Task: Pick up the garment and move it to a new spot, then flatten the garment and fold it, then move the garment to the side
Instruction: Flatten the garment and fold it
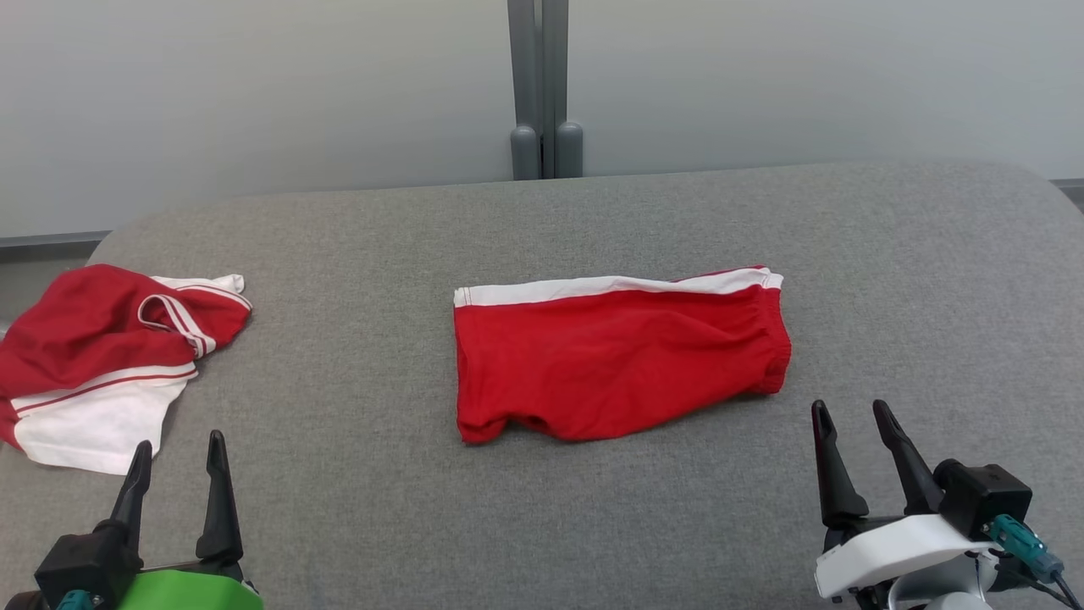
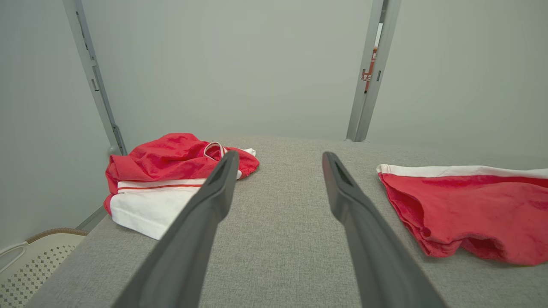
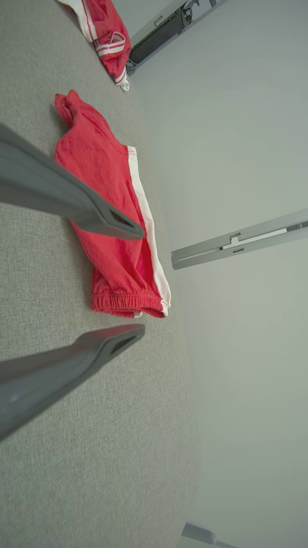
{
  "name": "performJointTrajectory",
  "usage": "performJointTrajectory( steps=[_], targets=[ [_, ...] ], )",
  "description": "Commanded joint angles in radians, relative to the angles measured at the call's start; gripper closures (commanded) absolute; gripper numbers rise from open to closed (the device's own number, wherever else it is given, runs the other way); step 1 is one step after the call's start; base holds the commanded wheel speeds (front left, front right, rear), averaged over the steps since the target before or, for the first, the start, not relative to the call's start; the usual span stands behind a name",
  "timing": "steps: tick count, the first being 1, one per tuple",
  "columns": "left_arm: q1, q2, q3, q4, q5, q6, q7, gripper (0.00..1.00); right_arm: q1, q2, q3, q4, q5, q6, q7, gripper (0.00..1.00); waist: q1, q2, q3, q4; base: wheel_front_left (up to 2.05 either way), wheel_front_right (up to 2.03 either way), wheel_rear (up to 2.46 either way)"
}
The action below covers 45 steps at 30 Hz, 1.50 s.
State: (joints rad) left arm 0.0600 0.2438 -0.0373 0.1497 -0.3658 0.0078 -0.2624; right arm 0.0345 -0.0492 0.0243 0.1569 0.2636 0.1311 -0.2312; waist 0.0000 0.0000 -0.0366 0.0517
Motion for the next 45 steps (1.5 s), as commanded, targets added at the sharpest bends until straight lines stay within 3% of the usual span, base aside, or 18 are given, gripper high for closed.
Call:
performJointTrajectory(
  steps=[1, 12, 22, 36, 45],
  targets=[
    [0.014, -0.003, 0.006, -0.001, 0.009, -0.005, -0.003, 0.00, -0.001, -0.002, 0.002, 0.004, 0.000, -0.001, 0.000, 0.00, 0.0000, 0.0000, 0.000, 0.001, 0.00, 0.00, 0.00],
    [-0.021, -0.032, 0.008, 0.016, 0.035, -0.033, -0.003, 0.00, -0.207, -0.015, 0.043, 0.104, -0.044, -0.001, 0.030, 0.00, 0.0000, 0.0000, 0.024, 0.011, 0.00, 0.00, 0.00],
    [-0.095, -0.064, -0.006, 0.043, 0.044, -0.074, -0.003, 0.00, -0.452, -0.043, 0.033, 0.295, -0.116, -0.001, 0.046, 0.00, 0.0000, 0.0000, 0.110, 0.073, 0.00, 0.00, 0.00],
    [-0.166, -0.108, 0.010, 0.073, 0.077, -0.118, -0.003, 0.00, -0.585, -0.065, -0.113, 0.661, -0.194, -0.001, 0.014, 0.00, 0.0000, 0.0000, 0.193, 0.127, 0.00, 0.00, 0.00],
    [-0.195, -0.116, 0.009, 0.092, 0.089, -0.131, -0.003, 0.00, -0.611, -0.059, -0.190, 0.817, -0.228, -0.001, -0.012, 0.00, 0.0000, 0.0000, 0.221, 0.140, 0.00, 0.00, 0.00]
  ],
)
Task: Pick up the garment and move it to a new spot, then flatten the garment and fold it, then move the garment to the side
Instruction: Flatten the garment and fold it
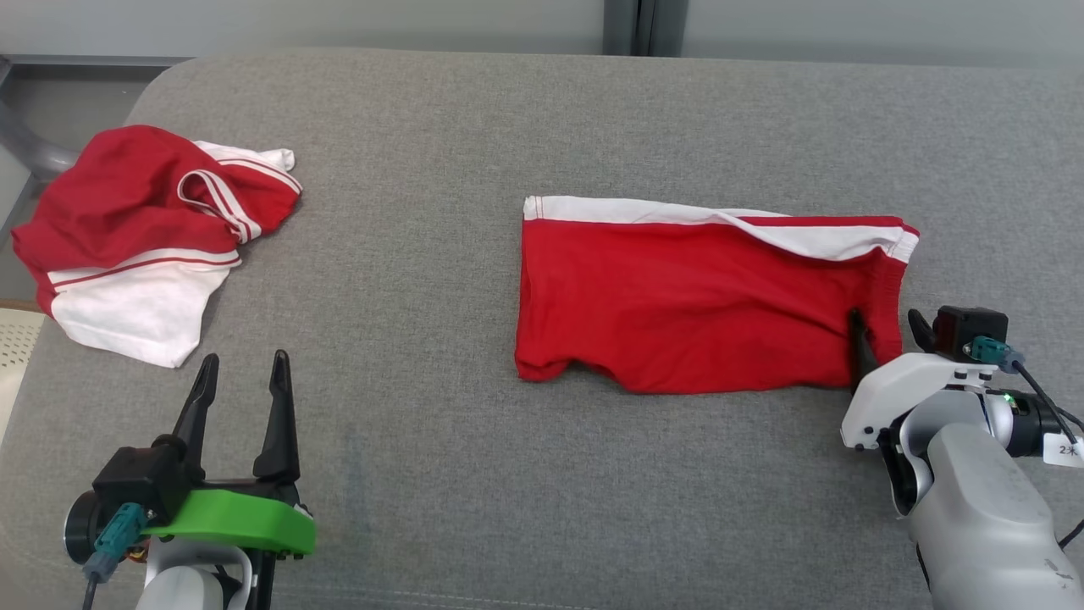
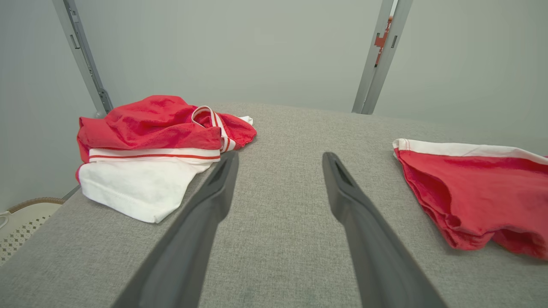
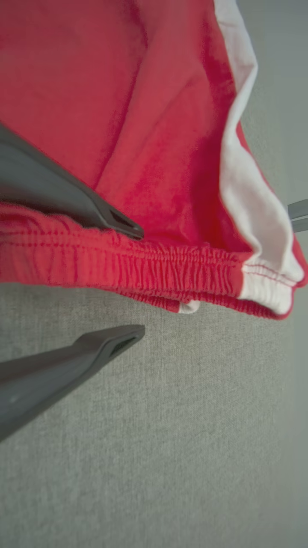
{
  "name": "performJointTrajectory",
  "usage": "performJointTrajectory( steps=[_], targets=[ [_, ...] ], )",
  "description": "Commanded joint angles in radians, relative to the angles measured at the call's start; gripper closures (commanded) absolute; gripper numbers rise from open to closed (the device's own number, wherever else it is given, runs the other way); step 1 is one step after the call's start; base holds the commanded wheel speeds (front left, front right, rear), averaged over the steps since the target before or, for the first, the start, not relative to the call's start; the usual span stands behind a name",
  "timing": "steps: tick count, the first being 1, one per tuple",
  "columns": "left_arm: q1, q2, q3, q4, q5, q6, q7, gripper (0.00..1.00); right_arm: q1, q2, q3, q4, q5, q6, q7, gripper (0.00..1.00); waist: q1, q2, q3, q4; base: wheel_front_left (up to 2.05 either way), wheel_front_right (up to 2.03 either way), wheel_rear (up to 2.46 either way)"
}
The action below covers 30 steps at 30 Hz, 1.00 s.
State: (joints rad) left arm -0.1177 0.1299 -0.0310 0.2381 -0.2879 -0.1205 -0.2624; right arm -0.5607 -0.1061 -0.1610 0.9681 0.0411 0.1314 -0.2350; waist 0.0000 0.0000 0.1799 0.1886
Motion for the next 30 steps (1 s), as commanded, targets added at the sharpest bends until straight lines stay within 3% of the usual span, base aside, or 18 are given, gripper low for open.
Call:
performJointTrajectory(
  steps=[1, 6, 8, 9, 17, 30],
  targets=[
    [-0.020, -0.002, 0.002, 0.005, 0.011, -0.004, -0.003, 0.00, -0.020, 0.000, -0.010, 0.019, -0.008, -0.001, -0.008, 0.00, 0.0000, 0.0000, 0.006, 0.005, 0.00, 0.00, 0.00],
    [-0.033, -0.005, 0.000, 0.014, 0.014, -0.008, -0.003, 0.00, -0.041, 0.007, -0.035, 0.085, -0.013, -0.001, -0.015, 0.00, 0.0000, 0.0000, 0.014, 0.016, 0.00, 0.00, 0.00],
    [-0.036, -0.007, -0.001, 0.017, 0.016, -0.010, -0.003, 0.00, -0.047, 0.015, -0.035, 0.108, -0.008, -0.001, -0.017, 0.80, 0.0000, 0.0000, 0.012, 0.018, 0.00, 0.00, 0.00],
    [-0.035, -0.007, -0.001, 0.018, 0.017, -0.010, -0.003, 0.00, -0.050, 0.015, -0.036, 0.115, -0.003, -0.001, -0.018, 1.00, 0.0000, 0.0000, 0.011, 0.018, 0.00, 0.00, 0.00],
    [0.000, -0.009, 0.011, 0.029, 0.028, -0.010, -0.003, 0.00, -0.045, -0.026, -0.017, 0.149, 0.009, -0.002, -0.029, 1.00, 0.0000, 0.0000, -0.035, -0.008, 0.00, 0.00, 0.00],
    [0.056, -0.018, 0.024, 0.018, 0.040, -0.011, -0.003, 0.00, -0.007, -0.193, 0.058, 0.132, 0.080, -0.002, -0.006, 1.00, 0.0000, 0.0000, -0.112, -0.078, 0.00, 0.00, 0.00]
  ],
)
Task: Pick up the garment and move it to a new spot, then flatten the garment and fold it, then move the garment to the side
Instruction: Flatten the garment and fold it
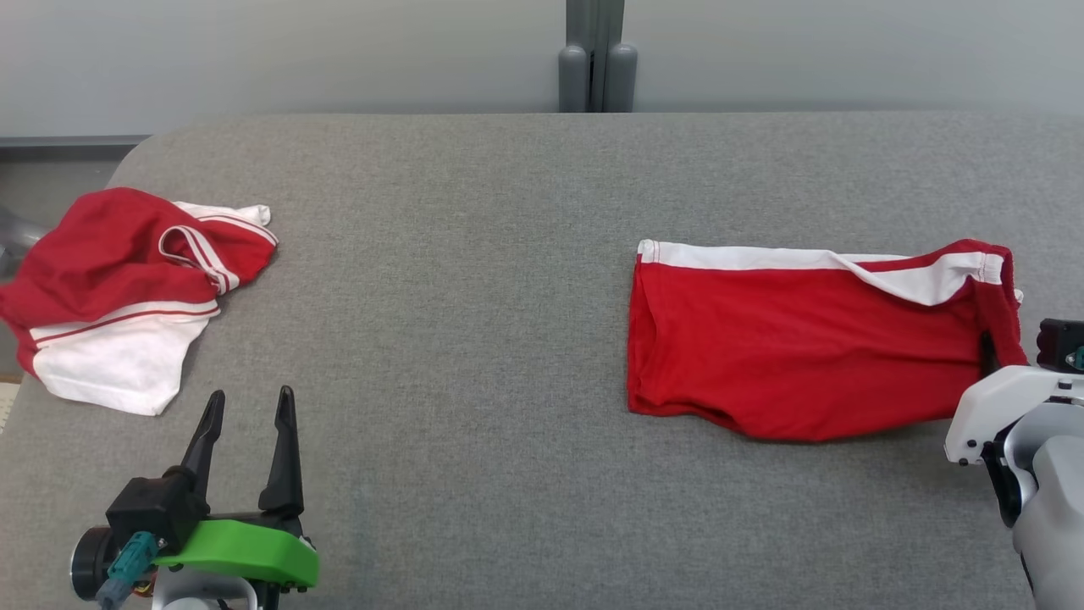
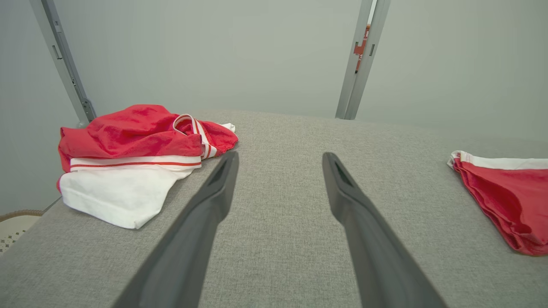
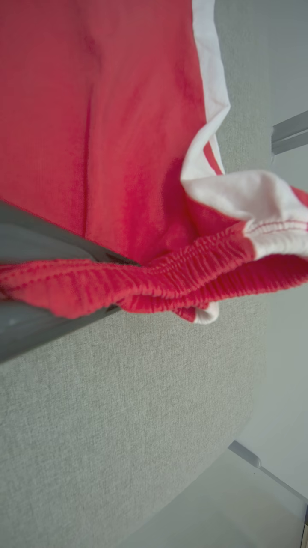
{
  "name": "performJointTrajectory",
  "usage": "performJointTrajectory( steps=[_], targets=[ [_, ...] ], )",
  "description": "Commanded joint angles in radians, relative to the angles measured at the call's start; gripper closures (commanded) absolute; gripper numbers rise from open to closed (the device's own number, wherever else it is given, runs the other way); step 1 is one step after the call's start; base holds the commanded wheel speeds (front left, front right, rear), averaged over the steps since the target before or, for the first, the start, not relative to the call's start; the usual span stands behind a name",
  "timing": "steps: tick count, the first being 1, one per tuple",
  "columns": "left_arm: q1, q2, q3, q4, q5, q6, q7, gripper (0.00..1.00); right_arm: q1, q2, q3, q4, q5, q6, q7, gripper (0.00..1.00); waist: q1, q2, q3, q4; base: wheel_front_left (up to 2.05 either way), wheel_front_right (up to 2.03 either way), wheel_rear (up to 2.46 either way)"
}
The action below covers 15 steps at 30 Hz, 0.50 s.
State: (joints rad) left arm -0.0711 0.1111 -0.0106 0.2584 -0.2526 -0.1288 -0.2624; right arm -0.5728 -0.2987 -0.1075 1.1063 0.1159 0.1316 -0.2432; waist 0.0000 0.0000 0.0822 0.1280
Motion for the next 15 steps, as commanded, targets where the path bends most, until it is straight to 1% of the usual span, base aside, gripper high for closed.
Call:
performJointTrajectory(
  steps=[1, 3, 9, 15],
  targets=[
    [0.011, 0.000, 0.004, -0.003, 0.006, -0.002, -0.003, 0.00, -0.001, -0.004, 0.011, -0.014, 0.015, -0.002, 0.006, 1.00, 0.0000, 0.0000, -0.016, -0.023, 0.00, 0.00, 0.00],
    [0.017, -0.004, 0.003, -0.002, 0.007, -0.002, -0.003, 0.00, -0.011, 0.000, 0.032, -0.031, 0.043, -0.002, 0.022, 1.00, 0.0000, 0.0000, -0.019, -0.034, 0.00, 0.00, 0.00],
    [0.019, -0.011, -0.003, 0.006, 0.008, -0.002, -0.003, 0.00, -0.027, 0.049, 0.126, -0.114, 0.161, -0.002, 0.098, 1.00, 0.0000, 0.0000, -0.031, -0.054, 0.00, 0.00, 0.00],
    [0.023, -0.015, -0.012, 0.014, 0.011, -0.003, -0.003, 0.00, -0.008, 0.061, 0.232, -0.264, 0.314, -0.002, 0.210, 1.00, 0.0000, 0.0000, -0.043, -0.055, 0.00, 0.00, 0.00]
  ],
)
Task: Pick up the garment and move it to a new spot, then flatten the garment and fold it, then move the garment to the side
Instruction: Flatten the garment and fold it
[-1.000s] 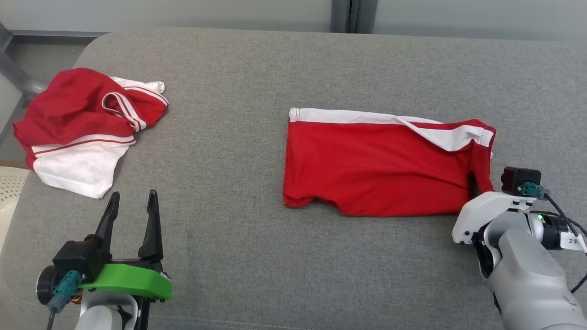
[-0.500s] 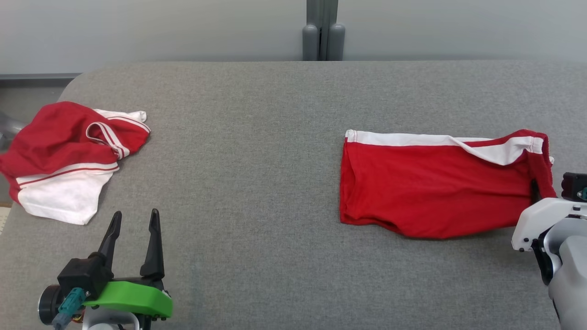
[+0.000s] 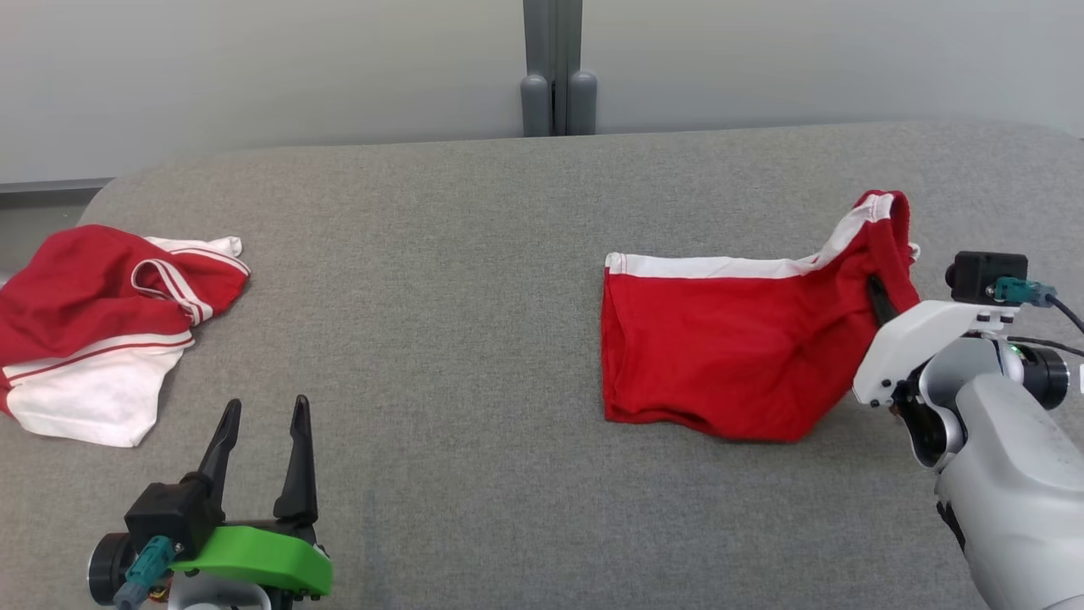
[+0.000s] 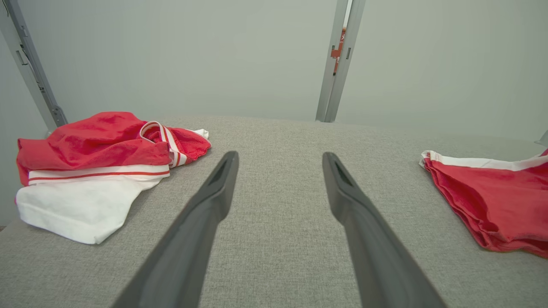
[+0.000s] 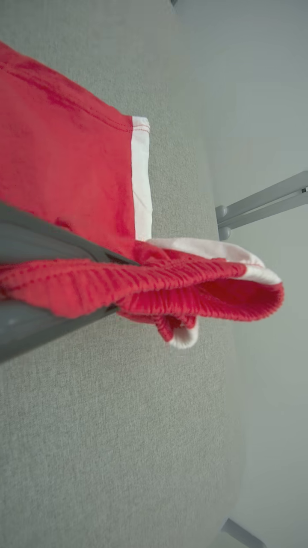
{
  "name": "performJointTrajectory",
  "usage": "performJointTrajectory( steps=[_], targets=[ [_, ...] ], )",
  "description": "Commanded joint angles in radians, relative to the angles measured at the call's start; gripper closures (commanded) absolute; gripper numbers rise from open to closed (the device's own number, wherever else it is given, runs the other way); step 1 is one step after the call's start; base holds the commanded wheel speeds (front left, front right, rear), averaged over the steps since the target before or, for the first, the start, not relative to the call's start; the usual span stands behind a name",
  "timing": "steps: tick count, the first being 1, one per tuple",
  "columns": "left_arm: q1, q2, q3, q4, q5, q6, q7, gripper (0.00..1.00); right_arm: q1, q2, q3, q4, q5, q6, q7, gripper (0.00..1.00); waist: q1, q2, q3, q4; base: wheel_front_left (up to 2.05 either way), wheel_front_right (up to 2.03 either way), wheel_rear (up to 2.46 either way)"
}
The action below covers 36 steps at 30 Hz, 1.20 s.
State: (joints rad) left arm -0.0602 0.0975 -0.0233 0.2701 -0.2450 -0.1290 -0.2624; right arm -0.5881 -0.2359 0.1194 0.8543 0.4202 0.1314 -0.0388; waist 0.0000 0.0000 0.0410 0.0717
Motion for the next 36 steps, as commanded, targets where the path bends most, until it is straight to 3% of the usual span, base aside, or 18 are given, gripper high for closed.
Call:
performJointTrajectory(
  steps=[1, 7, 13, 26, 27, 28, 29, 36],
  targets=[
    [0.013, -0.002, 0.001, 0.003, 0.003, -0.002, -0.003, 0.00, 0.010, -0.003, 0.017, -0.036, 0.030, -0.001, 0.021, 1.00, 0.0000, 0.0000, -0.003, 0.003, 0.00, 0.00, 0.00],
    [0.015, -0.005, -0.004, 0.008, 0.002, -0.003, -0.003, 0.00, 0.055, 0.018, 0.078, -0.187, 0.137, -0.001, 0.102, 1.00, 0.0000, 0.0000, -0.008, 0.024, 0.00, 0.00, 0.00],
    [-0.005, -0.006, -0.013, 0.012, -0.001, -0.003, -0.003, 0.00, 0.075, 0.057, 0.113, -0.241, 0.146, -0.001, 0.119, 1.00, 0.0000, 0.0000, 0.002, 0.047, 0.00, 0.00, 0.00],
    [-0.034, -0.008, -0.037, 0.021, -0.014, -0.003, -0.003, 0.00, 0.053, 0.139, 0.125, -0.152, 0.083, -0.001, 0.055, 1.00, 0.0000, 0.0000, 0.024, 0.095, 0.00, 0.00, 0.00],
    [-0.035, -0.008, -0.038, 0.022, -0.015, -0.003, -0.003, 0.00, 0.047, 0.142, 0.131, -0.140, 0.073, -0.001, 0.046, 0.55, 0.0000, 0.0000, 0.026, 0.098, 0.00, 0.00, 0.00],
    [-0.036, -0.007, -0.039, 0.023, -0.016, -0.003, -0.003, 0.00, 0.043, 0.143, 0.135, -0.129, 0.064, -0.001, 0.037, 0.04, 0.0000, 0.0000, 0.028, 0.100, 0.00, 0.00, 0.00],
    [-0.037, -0.006, -0.039, 0.025, -0.018, -0.003, -0.003, 0.00, 0.040, 0.145, 0.134, -0.116, 0.057, -0.001, 0.026, 0.00, 0.0000, 0.0000, 0.029, 0.102, 0.00, 0.00, 0.00],
    [-0.037, 0.002, -0.029, 0.031, -0.022, -0.003, -0.003, 0.00, 0.022, 0.135, 0.133, -0.078, 0.017, -0.001, -0.070, 0.00, 0.0000, 0.0000, 0.023, 0.098, 0.00, 0.00, 0.00]
  ],
)
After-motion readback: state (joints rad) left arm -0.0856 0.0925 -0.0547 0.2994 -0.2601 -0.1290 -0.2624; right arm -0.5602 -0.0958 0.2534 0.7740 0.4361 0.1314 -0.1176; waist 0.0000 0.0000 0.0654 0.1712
